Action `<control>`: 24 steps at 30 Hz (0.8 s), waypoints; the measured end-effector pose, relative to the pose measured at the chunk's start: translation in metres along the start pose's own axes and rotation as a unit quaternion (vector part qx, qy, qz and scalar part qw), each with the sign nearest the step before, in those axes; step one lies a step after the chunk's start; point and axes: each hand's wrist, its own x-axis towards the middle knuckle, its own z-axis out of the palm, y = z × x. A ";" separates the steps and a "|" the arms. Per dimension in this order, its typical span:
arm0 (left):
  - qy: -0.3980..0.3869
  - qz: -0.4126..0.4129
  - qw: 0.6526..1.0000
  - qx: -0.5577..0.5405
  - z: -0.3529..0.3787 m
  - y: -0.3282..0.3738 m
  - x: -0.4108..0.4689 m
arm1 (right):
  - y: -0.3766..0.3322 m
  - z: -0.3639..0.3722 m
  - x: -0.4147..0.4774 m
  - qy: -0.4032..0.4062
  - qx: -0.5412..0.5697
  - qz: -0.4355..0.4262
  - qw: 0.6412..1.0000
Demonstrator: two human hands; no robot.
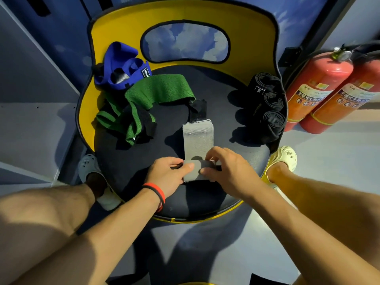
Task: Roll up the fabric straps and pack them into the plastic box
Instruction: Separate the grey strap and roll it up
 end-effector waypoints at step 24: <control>0.006 -0.054 0.998 0.041 -0.012 0.049 0.041 | 0.000 0.022 -0.004 0.143 -0.178 -0.167 0.959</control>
